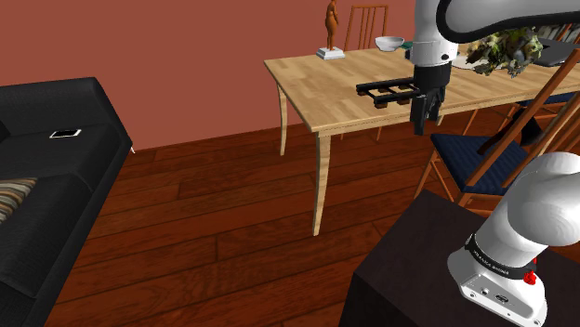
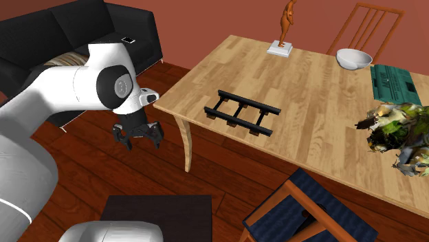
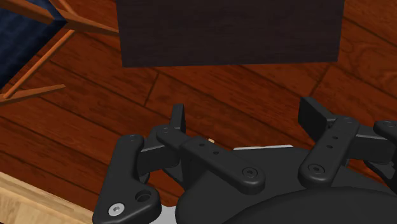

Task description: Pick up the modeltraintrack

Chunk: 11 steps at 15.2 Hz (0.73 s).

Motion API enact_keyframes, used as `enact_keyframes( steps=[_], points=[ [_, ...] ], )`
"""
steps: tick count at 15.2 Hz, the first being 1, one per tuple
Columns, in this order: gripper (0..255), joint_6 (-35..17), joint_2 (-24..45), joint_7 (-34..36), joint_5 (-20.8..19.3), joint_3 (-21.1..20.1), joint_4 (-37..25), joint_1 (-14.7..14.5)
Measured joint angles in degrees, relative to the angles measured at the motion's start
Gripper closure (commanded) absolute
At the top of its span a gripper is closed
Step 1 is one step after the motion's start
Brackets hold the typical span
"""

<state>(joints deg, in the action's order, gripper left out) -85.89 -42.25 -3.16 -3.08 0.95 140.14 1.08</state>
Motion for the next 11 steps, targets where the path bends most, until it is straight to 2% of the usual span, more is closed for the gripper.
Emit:
enact_keyframes(
  steps=[3,11],
  points=[
    [0,-1.4,2.2,-0.3,-0.6,1.0,-1.1,0.8],
    [0,-8.0,16.3,-1.6,-2.3,6.4,-10.2,4.3]
  ],
)
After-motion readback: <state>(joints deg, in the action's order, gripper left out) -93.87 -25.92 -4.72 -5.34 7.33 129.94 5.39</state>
